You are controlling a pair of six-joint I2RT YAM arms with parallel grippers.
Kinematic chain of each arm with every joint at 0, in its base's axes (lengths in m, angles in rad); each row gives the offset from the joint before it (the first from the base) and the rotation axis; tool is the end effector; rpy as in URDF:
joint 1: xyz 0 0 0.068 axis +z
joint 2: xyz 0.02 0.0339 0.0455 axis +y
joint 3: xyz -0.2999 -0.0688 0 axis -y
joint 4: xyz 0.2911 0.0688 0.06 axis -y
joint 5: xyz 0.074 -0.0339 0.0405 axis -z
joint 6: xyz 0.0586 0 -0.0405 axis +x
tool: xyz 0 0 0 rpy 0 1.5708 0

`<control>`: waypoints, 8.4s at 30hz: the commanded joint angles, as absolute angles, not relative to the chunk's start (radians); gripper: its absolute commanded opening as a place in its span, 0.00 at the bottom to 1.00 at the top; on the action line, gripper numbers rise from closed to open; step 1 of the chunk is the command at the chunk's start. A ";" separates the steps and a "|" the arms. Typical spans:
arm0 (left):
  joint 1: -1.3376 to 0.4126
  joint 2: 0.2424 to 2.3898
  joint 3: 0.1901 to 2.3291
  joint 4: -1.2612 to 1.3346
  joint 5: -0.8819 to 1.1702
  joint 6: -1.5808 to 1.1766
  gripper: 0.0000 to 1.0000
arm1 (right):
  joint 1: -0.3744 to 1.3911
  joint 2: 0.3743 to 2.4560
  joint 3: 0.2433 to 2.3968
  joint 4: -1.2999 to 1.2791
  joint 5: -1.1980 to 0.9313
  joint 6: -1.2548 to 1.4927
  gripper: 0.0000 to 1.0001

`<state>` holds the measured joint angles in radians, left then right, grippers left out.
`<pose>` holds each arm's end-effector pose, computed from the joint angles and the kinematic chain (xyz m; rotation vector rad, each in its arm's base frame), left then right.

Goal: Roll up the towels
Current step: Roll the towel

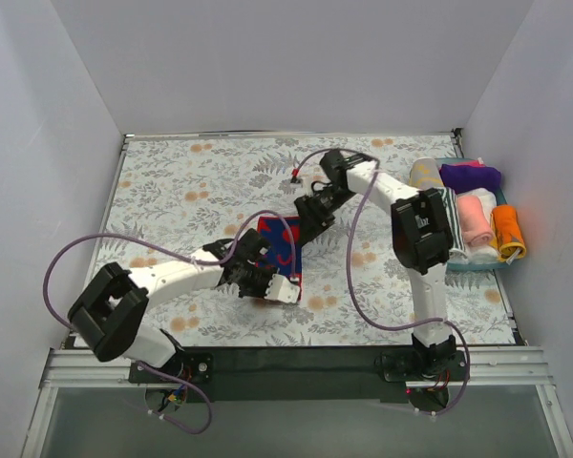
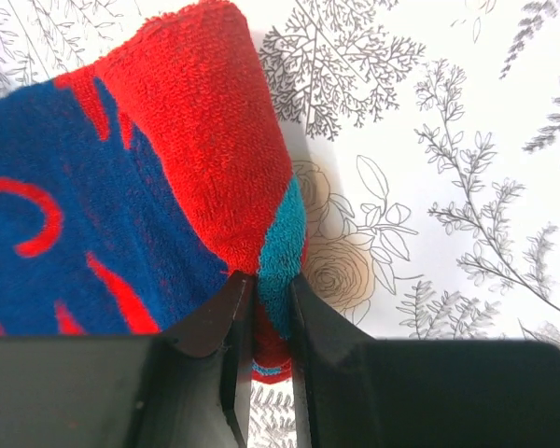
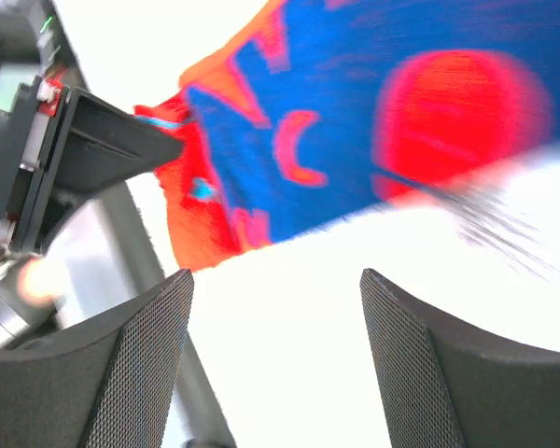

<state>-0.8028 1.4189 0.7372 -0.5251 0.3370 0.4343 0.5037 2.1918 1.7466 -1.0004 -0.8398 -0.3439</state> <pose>0.1837 -0.2181 0.1523 1.6908 2.2248 -0.5613 0.4144 0.2782 0.1740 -1.2313 2.5375 1.2688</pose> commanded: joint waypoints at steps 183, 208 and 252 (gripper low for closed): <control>0.023 1.203 0.970 -0.835 0.792 0.532 0.65 | 0.798 2.151 1.489 -0.949 -0.923 -0.587 0.01; -1.008 1.256 0.611 -0.256 0.083 0.377 0.73 | 0.699 2.460 1.698 -1.296 -1.166 -0.827 0.01; -0.462 2.284 1.563 -1.388 0.916 0.652 0.28 | 0.576 1.359 1.141 -0.682 -0.427 -0.588 0.56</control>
<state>-0.4973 2.2261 1.5246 -1.3296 0.9112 0.5179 0.4961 1.3800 1.1603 -0.8387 -0.5259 -0.6071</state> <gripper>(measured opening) 0.276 0.564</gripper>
